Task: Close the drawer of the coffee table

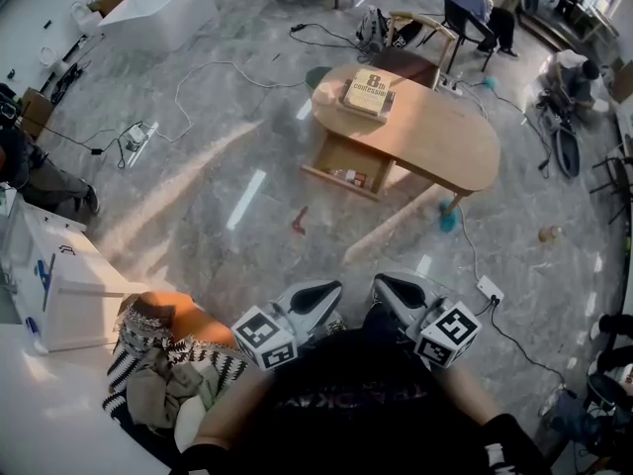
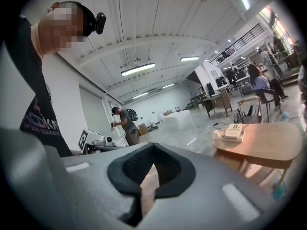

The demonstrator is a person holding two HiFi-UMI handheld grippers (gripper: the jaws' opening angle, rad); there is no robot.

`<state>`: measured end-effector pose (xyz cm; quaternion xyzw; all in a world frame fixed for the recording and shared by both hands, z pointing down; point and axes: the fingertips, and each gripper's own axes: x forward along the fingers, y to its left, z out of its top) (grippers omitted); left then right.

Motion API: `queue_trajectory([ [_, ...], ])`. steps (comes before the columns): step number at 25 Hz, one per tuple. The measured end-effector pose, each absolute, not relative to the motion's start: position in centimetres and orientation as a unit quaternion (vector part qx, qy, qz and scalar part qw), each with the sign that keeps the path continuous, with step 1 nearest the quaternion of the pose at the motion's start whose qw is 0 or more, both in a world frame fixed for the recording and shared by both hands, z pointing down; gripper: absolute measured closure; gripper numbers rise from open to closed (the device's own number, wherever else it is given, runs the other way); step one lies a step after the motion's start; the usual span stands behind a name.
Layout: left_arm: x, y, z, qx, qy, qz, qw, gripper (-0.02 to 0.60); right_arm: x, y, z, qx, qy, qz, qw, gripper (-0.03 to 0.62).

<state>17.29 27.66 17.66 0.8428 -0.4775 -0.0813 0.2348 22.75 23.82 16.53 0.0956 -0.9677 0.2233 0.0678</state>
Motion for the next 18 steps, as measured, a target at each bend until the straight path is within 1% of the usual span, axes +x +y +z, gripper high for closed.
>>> queue_trajectory([
  [12, 14.1, 27.9, 17.9, 0.828, -0.507, -0.08, 0.223, 0.584, 20.8, 23.1, 15.8, 0.092, -0.97, 0.219, 0.056, 0.594],
  [18, 12.9, 25.7, 19.0, 0.825, -0.52, -0.051, 0.215, 0.584, 20.2, 20.1, 16.8, 0.103, -0.97, 0.209, 0.069, 0.594],
])
